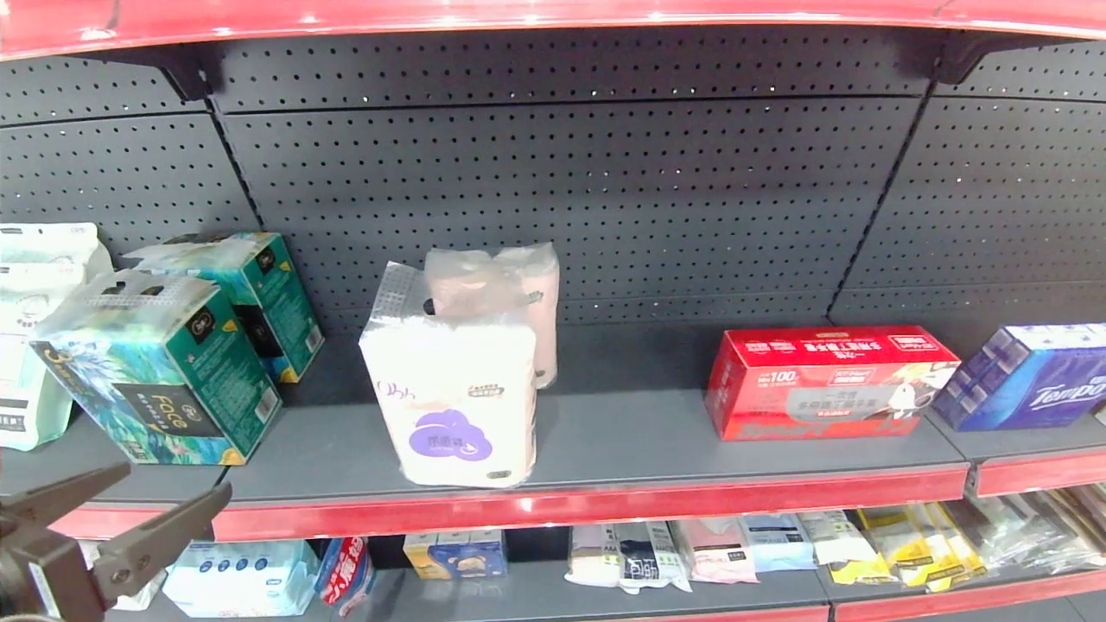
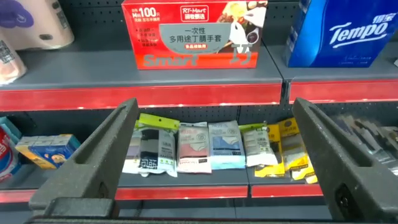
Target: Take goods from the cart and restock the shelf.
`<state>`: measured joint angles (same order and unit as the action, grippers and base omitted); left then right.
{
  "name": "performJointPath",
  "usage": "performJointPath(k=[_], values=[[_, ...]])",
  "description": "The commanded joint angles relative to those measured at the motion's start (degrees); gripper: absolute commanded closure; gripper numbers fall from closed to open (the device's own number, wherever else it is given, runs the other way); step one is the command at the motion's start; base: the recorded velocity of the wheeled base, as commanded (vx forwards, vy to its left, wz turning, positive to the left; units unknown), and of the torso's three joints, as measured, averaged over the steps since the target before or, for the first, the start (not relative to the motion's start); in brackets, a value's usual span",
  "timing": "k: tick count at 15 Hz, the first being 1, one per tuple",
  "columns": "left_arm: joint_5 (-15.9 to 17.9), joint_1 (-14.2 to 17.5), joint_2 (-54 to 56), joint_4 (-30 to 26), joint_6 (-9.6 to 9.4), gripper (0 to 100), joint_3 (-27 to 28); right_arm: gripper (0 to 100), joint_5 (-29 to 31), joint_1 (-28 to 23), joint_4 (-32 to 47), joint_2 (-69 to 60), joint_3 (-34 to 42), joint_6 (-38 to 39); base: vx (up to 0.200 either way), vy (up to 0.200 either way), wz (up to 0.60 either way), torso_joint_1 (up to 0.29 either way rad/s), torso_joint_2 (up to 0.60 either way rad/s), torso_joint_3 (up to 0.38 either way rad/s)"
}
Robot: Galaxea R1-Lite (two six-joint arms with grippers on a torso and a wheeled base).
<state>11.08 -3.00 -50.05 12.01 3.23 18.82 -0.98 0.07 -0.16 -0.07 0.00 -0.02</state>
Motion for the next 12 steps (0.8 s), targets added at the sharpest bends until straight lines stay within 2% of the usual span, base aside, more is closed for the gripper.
performJointPath(k=[1, 3, 4, 5, 6, 8, 12], values=[[-1.06, 4.23, -6.99, 0.47, -0.24, 0, 0.51, 0, 0.01, 0.01, -0.02, 0.07, 0.0, 0.11, 0.0, 0.0, 0.0, 0.0, 0.0, 0.0], [-1.15, 5.11, -12.88, 3.9, 0.02, 0, 1.22, 0, 0.01, 0.01, -0.02, 0.07, 0.0, 0.11, 0.0, 0.0, 0.0, 0.0, 0.0, 0.0], [-1.85, 5.11, -18.41, 8.56, -0.24, 0, 0.87, 0, 0.01, 0.01, -0.02, 0.07, 0.0, 0.11, 0.0, 0.0, 0.0, 0.0, 0.0, 0.0], [-2.73, 5.02, -20.35, 9.7, -0.24, 0, 0.87, 0, 0.01, 0.01, -0.02, 0.07, 0.0, 0.11, 0.0, 0.0, 0.0, 0.0, 0.0, 0.0], [-5.1, 4.32, -24.56, 10.84, -0.24, 0, 1.3, 0, 0.01, 0.01, -0.02, 0.07, 0.0, 0.11, 0.0, 0.0, 0.0, 0.0, 0.0, 0.0], [-6.77, 2.65, -28.52, 11.28, 0.2, 0, 2.01, 0, 0.01, 0.01, -0.02, 0.07, 0.0, 0.11, 0.0, 0.0, 0.0, 0.0, 0.0, 0.0], [-7.13, 2.56, -33.79, 11.37, 0.37, 0, 2.8, 0, 0.01, 0.01, -0.02, 0.07, 0.0, 0.11, 0.0, 0.0, 0.0, 0.0, 0.0, 0.0]])
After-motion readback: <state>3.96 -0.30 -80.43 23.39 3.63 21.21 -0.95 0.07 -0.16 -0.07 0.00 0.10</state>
